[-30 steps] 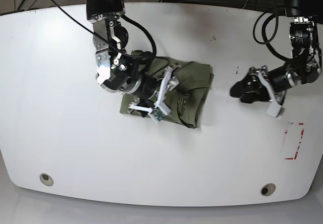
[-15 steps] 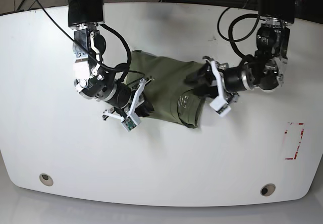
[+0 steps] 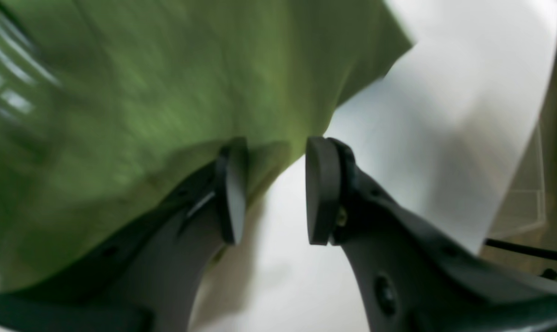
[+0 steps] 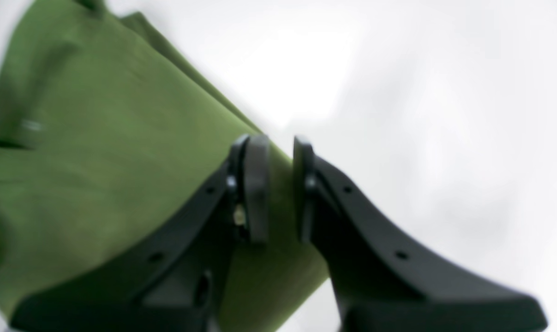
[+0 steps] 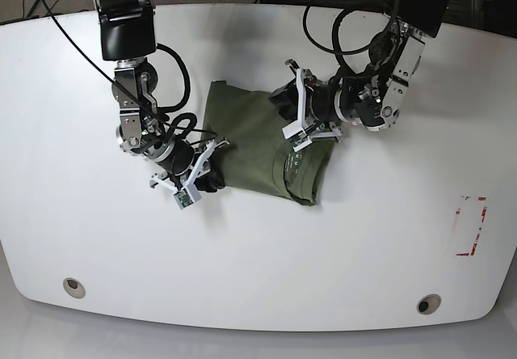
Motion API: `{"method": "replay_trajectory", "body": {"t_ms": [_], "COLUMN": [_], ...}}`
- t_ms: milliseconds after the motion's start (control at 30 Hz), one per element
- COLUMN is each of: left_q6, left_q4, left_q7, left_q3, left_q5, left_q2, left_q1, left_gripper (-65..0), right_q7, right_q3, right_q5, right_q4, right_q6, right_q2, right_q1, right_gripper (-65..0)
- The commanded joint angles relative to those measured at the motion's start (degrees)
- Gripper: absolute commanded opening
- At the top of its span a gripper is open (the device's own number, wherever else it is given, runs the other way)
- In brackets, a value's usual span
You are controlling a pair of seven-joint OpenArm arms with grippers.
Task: Layout the t-shirt on the table in an organized manner, then fold the t-shirt properly
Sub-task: 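Grasp the bundle's sides with both grippers and rotate it, then release the right gripper and grasp the bundle with the left gripper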
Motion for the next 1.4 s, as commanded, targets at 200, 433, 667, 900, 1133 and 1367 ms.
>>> {"method": "replay_trajectory", "body": {"t_ms": [200, 433, 667, 900, 1133, 1367], "left_q6": [-6.2, -7.0, -7.0, -7.0, -7.0, -7.0], "left_q4": [-8.2, -14.6, -15.7, -16.0, -16.0, -14.0], "left_q7": [-3.9, -4.2, -4.2, -3.8, -2.3, -1.9], "left_q3": [-0.7, -0.7, -0.5, -0.3, -0.6, -0.7], "left_q5": [1.8, 1.8, 1.6, 1.8, 1.8, 1.5], "left_q2": [-1.6, -2.2, -3.5, -3.5, -3.7, -5.2], "left_q1": [-4.8, -9.2, -13.2, -17.8, -20.8, -22.7], "left_gripper": [-47.2, -47.2, -47.1, -47.1, -47.1, -47.2], "right_q7": [4.9, 4.8, 4.5, 1.3, -1.7, -6.2], "right_q3": [0.9, 2.9, 3.1, 3.0, 2.8, 2.8], "right_q5": [-1.2, -1.1, -1.5, -1.6, -1.7, -1.7], "right_q4": [-2.6, 1.5, 8.1, 13.7, 16.1, 21.6], "right_q6": [3.2, 3.4, 3.2, 3.1, 3.1, 3.1], "right_q2": [1.0, 1.1, -1.2, -4.6, -6.7, -8.5], "right_q1": [-2.3, -8.6, -16.0, -20.5, -21.0, -21.1], "right_gripper": [-57.1, -57.1, -57.1, -57.1, -57.1, -57.1]}}
